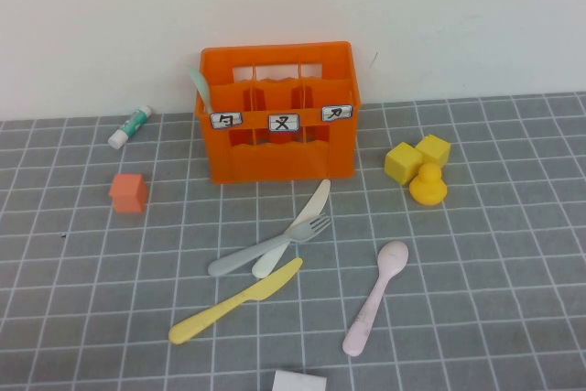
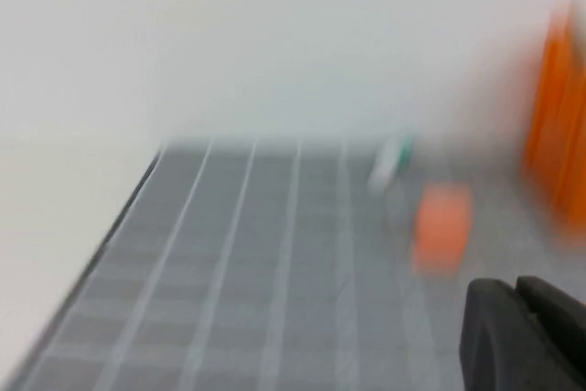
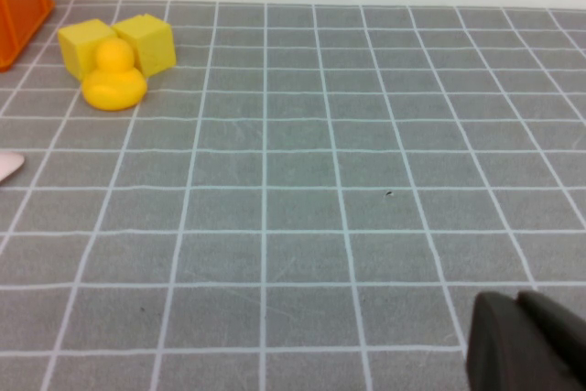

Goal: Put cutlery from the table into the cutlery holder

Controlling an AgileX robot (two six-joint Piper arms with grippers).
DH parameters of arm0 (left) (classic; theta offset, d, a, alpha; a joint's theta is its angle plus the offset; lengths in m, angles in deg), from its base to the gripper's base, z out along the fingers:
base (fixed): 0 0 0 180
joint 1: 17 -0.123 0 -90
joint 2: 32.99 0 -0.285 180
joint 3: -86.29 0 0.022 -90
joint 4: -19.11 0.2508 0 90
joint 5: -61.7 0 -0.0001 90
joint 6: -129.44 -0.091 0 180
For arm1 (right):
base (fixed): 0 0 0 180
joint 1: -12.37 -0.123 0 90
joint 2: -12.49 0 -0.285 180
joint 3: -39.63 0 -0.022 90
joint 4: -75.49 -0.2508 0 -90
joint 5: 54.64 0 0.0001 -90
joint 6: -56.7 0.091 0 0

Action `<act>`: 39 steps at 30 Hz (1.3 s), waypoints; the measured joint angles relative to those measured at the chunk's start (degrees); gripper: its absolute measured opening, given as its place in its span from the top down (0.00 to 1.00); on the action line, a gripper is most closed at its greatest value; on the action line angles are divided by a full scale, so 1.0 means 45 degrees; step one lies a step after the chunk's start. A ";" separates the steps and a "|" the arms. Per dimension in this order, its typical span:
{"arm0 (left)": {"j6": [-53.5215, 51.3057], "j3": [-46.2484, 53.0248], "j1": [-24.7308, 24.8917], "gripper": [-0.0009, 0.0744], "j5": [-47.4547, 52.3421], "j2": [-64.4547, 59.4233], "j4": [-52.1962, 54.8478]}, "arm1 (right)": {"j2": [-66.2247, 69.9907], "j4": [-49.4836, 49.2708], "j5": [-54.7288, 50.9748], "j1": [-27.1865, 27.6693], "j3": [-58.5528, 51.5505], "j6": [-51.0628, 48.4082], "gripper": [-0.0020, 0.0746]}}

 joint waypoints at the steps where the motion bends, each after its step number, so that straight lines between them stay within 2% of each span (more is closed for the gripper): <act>1: 0.0295 0.0000 0.0000 0.99 -0.0613 0.0000 -0.0434 | 0.0000 0.0000 0.0000 0.0000 0.0000 0.0000 0.98; 6: 0.3891 0.0000 0.0000 0.99 -0.2627 0.0000 -0.3920 | 0.0000 0.0000 0.0000 0.0000 0.0000 0.0000 0.98; 9: 0.5585 0.0000 0.0000 0.99 -0.3218 0.0000 -0.5156 | 0.0000 0.0000 0.0000 0.0000 0.0000 0.0000 0.98; 17: 0.6485 0.0000 0.0000 0.99 -0.3488 0.0000 -0.5886 | 0.0000 0.0000 0.0000 0.0000 0.0000 0.0000 0.98; 29: 0.9780 -0.0148 0.0000 0.99 -0.4662 0.0000 -0.6911 | 0.0000 0.0000 0.0000 0.0000 0.0000 0.0027 0.98; 33: 0.8362 -0.1761 -0.0020 0.99 -0.1845 0.0000 -0.5030 | 0.0000 0.0000 0.0000 0.0000 0.0000 0.0027 0.98; 36: 0.5830 -0.3613 -0.0020 0.99 0.0858 -0.0364 -0.2955 | 0.0000 0.0000 0.0000 0.0000 0.0000 0.0027 0.98; 39: 0.2053 -0.5809 -0.0020 0.99 0.3895 -0.1468 -0.1553 | 0.0000 0.0000 0.0000 0.0000 0.0000 0.0027 0.98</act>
